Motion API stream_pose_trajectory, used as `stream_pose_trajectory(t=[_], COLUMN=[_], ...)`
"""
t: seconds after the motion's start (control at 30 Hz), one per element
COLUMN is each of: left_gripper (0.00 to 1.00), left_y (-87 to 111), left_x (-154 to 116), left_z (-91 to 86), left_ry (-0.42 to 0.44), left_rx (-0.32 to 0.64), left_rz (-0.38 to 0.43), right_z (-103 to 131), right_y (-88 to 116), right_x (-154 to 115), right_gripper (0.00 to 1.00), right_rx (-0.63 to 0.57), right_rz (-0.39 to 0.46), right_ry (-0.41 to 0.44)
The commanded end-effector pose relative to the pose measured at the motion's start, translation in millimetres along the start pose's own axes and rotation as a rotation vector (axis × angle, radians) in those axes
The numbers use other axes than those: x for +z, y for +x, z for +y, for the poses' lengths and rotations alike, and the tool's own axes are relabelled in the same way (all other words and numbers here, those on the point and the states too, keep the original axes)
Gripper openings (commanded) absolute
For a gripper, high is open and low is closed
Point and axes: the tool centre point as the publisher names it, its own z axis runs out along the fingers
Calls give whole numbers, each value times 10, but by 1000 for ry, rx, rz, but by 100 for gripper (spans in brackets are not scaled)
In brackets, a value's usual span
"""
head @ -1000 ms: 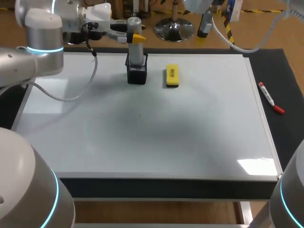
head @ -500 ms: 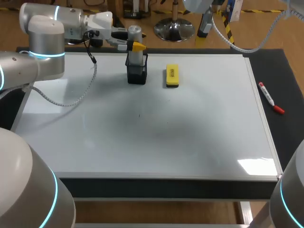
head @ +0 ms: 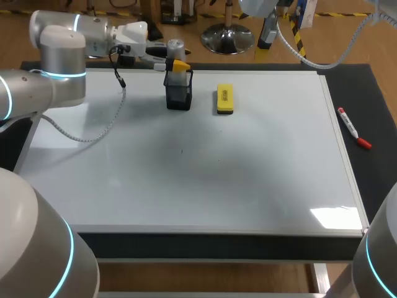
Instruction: Pick up the inspection probe, press it on each red-marked spot on the whiteboard one by one, put down the probe, pick up the eraser, and wipe off all the red marks.
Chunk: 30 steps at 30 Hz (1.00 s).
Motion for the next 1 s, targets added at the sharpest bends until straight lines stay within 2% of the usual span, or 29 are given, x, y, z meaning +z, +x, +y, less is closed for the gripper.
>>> stream_pose_trajectory(t=[0.03,0.57,0.63,0.67,0.73,0.77,1.0], left_gripper=[0,0,34,38,56,99,100], left_y=[-43,-44,-43,-42,-33,-27,14], left_x=[12,18,16,15,8,4,-39], left_z=[35,120,125,126,132,134,117], left_ry=[4,11,11,13,13,13,1], left_rx=[-3,-21,-22,-21,-20,-20,-8], left_rz=[7,13,14,14,14,14,16], right_z=[-4,-4,-4,-4,-4,-4,-4], right_y=[2,2,2,2,2,2,2], right_x=[-13,-13,-13,-13,-13,-13,-13], right_gripper=[100,100,100,100,100,100,100], right_rx=[-2,-2,-2,-2,-2,-2,-2], right_rz=[2,2,2,2,2,2,2], right_ry=[4,4,4,4,4,4,4])
